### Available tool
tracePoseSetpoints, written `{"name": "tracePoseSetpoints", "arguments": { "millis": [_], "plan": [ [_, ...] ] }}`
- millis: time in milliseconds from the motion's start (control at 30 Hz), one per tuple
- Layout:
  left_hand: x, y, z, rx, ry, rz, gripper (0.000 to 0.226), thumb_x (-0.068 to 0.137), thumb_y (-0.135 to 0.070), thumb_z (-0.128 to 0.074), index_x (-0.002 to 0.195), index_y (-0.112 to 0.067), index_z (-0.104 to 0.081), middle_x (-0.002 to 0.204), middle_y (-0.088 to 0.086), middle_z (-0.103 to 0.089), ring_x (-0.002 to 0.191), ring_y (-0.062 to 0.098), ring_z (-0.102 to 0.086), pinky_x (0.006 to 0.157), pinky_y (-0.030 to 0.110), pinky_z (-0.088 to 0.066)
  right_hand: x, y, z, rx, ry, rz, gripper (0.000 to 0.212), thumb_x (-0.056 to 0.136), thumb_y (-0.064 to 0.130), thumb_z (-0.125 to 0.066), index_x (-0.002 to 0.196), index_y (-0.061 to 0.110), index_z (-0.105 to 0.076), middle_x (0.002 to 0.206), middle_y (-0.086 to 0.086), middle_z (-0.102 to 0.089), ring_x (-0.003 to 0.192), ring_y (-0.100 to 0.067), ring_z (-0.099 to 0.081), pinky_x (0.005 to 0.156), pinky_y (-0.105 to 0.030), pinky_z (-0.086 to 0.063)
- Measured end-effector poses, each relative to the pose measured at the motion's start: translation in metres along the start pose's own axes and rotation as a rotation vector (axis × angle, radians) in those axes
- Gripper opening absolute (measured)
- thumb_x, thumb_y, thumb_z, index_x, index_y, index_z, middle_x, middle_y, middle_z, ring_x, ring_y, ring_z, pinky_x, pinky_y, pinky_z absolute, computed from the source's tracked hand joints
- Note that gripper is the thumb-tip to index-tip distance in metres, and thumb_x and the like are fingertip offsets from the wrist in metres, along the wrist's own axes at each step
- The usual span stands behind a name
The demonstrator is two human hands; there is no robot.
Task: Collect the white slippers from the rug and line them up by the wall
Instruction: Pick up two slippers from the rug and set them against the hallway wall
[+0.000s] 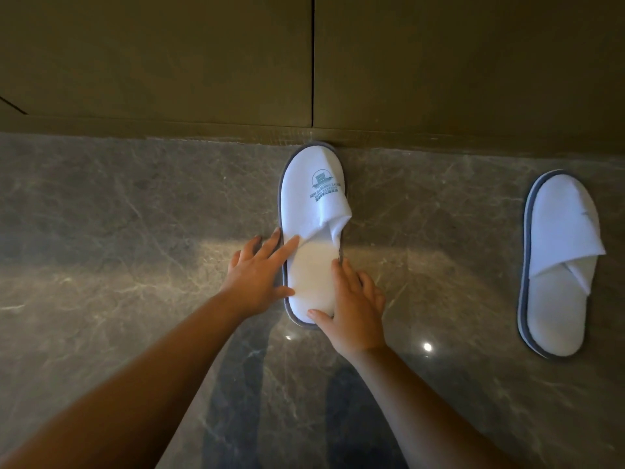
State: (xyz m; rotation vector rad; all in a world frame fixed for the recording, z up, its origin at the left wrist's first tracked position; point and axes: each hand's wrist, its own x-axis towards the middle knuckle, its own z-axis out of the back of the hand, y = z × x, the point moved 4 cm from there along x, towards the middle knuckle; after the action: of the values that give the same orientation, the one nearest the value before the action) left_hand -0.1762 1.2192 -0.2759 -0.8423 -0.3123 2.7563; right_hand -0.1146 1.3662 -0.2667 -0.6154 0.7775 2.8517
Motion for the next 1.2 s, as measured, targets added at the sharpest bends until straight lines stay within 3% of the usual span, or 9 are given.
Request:
{"name": "tracePoseSetpoints", "arguments": {
  "millis": [167, 333, 467, 633, 800, 1000, 1200],
  "plan": [
    [-0.001, -0.008, 0.007, 0.011, -0.025, 0.005, 0.09, 0.074, -0.045, -0.062, 0.139, -0.037, 0.0, 0.155, 0.004, 0.001, 0.14, 0.034, 0.0, 0.112, 0.055, -0.011, -0.01, -0.016, 0.02, 0.068, -0.049, 0.02, 0.077, 0.079, 0.044, -0.056, 0.14, 0.025, -0.014, 0.154, -0.001, -0.018, 0.14, -0.022, -0.013, 0.113, -0.042, -0.013],
    [-0.011, -0.051, 0.002, -0.064, -0.2, -0.161, 0.082, 0.071, -0.04, -0.067, 0.138, -0.023, -0.023, 0.153, 0.014, -0.012, 0.14, 0.038, -0.009, 0.11, 0.056, -0.016, -0.037, -0.105, 0.074, 0.035, -0.364, -0.281, 0.075, 0.073, 0.032, -0.068, 0.135, 0.011, -0.032, 0.144, -0.02, -0.034, 0.133, -0.036, -0.029, 0.107, -0.05, -0.023],
    [-0.003, -0.073, -0.016, -0.035, -0.145, -0.153, 0.083, 0.071, -0.041, -0.066, 0.138, -0.021, -0.023, 0.153, 0.015, -0.013, 0.14, 0.036, -0.007, 0.111, 0.053, -0.014, -0.054, -0.176, 0.097, -0.082, -0.392, -0.589, 0.084, 0.071, 0.039, -0.069, 0.137, 0.013, -0.024, 0.149, -0.023, -0.019, 0.136, -0.042, -0.016, 0.108, -0.054, -0.019],
    [0.002, -0.072, -0.022, 0.032, -0.096, -0.101, 0.084, 0.072, -0.042, -0.065, 0.139, -0.022, -0.019, 0.152, 0.015, -0.013, 0.139, 0.036, -0.006, 0.112, 0.052, -0.013, -0.052, -0.211, 0.098, -0.063, -0.336, -0.711, 0.081, 0.075, 0.046, -0.062, 0.138, 0.015, -0.021, 0.15, -0.025, -0.012, 0.135, -0.045, -0.014, 0.108, -0.058, -0.019],
    [0.001, -0.076, -0.02, 0.054, -0.086, -0.098, 0.083, 0.073, -0.039, -0.065, 0.139, -0.021, -0.02, 0.152, 0.016, -0.014, 0.139, 0.037, -0.006, 0.112, 0.053, -0.012, -0.05, -0.205, 0.093, -0.083, -0.319, -0.644, 0.065, 0.083, 0.039, -0.053, 0.138, 0.02, -0.023, 0.149, -0.019, -0.02, 0.132, -0.044, -0.022, 0.103, -0.058, -0.025],
    [0.0, -0.077, -0.02, 0.077, -0.065, -0.082, 0.083, 0.074, -0.04, -0.063, 0.14, -0.022, -0.016, 0.153, 0.014, -0.01, 0.14, 0.035, -0.003, 0.112, 0.052, -0.011, -0.054, -0.175, 0.072, -0.089, -0.316, -0.497, 0.056, 0.082, 0.028, -0.057, 0.132, 0.024, -0.034, 0.148, -0.01, -0.028, 0.13, -0.041, -0.022, 0.101, -0.055, -0.031],
    [-0.001, -0.077, -0.019, 0.088, -0.058, -0.087, 0.084, 0.074, -0.043, -0.062, 0.14, -0.023, -0.013, 0.153, 0.013, -0.009, 0.14, 0.034, -0.002, 0.113, 0.052, -0.011, -0.057, -0.163, 0.078, 0.008, -0.399, -0.309, 0.046, 0.072, 0.029, -0.07, 0.112, 0.012, -0.054, 0.131, -0.016, -0.049, 0.12, -0.038, -0.039, 0.094, -0.054, -0.042]
  ]
}}
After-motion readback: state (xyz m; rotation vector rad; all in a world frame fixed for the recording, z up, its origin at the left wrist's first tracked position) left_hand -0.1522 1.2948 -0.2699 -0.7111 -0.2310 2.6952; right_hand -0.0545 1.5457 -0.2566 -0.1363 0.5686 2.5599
